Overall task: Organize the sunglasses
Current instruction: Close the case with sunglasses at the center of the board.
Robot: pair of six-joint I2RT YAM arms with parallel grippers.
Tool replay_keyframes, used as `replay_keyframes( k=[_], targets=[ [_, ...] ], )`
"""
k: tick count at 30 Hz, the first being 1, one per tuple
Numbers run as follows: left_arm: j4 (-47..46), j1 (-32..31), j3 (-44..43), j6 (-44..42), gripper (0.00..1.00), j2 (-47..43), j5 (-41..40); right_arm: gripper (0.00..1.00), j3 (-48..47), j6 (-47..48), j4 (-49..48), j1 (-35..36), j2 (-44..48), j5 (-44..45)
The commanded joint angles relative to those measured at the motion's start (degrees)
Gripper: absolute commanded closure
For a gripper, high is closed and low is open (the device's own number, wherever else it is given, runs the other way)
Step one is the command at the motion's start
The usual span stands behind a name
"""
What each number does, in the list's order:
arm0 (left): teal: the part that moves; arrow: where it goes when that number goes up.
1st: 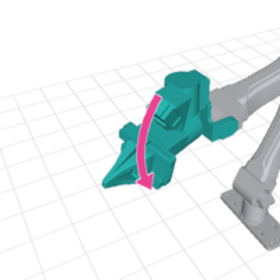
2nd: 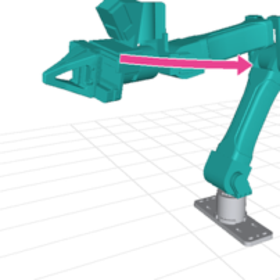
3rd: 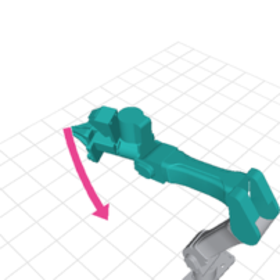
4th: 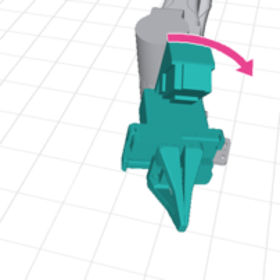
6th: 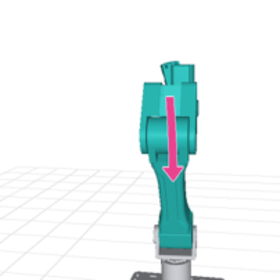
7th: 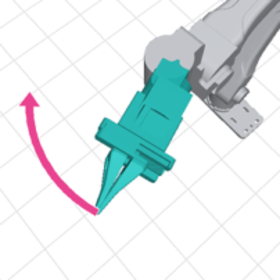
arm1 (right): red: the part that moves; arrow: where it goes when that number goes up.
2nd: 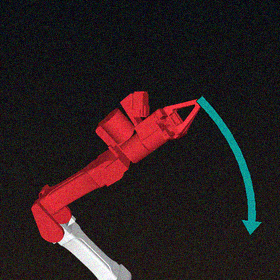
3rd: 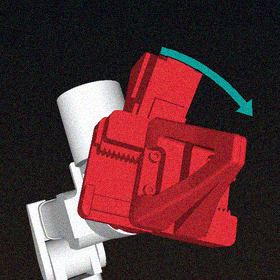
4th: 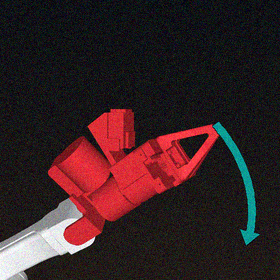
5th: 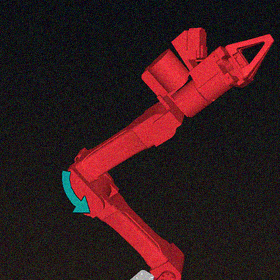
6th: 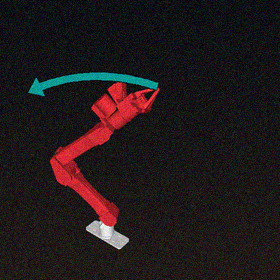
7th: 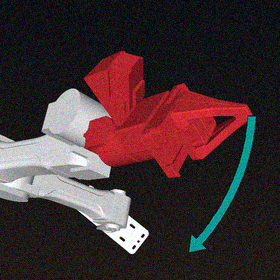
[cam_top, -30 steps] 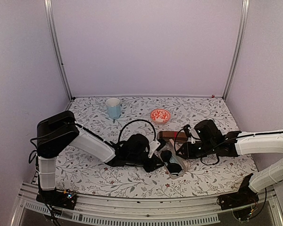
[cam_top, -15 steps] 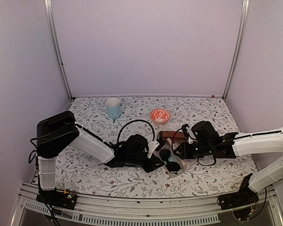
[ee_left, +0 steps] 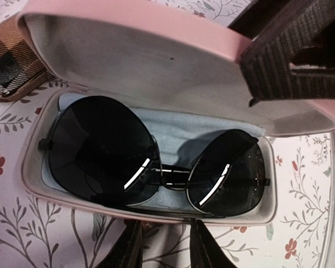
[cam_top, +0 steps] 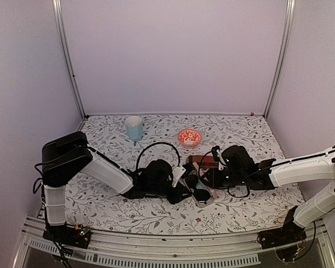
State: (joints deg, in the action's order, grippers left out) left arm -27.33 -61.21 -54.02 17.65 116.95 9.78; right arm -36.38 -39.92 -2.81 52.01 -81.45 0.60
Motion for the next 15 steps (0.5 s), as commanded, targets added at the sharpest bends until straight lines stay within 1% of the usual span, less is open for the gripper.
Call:
replay_keyframes(
  k=[1, 8, 15],
  targets=[
    [4.46, -0.73, 1.50, 0.54, 0.70, 3.14, 2.67, 0.78, 0.66, -5.37, -1.38, 5.47, -6.17, -14.83],
    [3.72, -0.47, 2.05, 0.72, 0.70, 2.96, 2.89, 0.78, 0.09, -7.09, -2.47, 7.16, -8.07, -15.10],
    [3.10, -0.22, 2.98, 0.97, 0.70, 2.23, 2.76, 0.75, -1.01, -7.71, -1.57, 7.84, -8.98, -14.85]
  ],
)
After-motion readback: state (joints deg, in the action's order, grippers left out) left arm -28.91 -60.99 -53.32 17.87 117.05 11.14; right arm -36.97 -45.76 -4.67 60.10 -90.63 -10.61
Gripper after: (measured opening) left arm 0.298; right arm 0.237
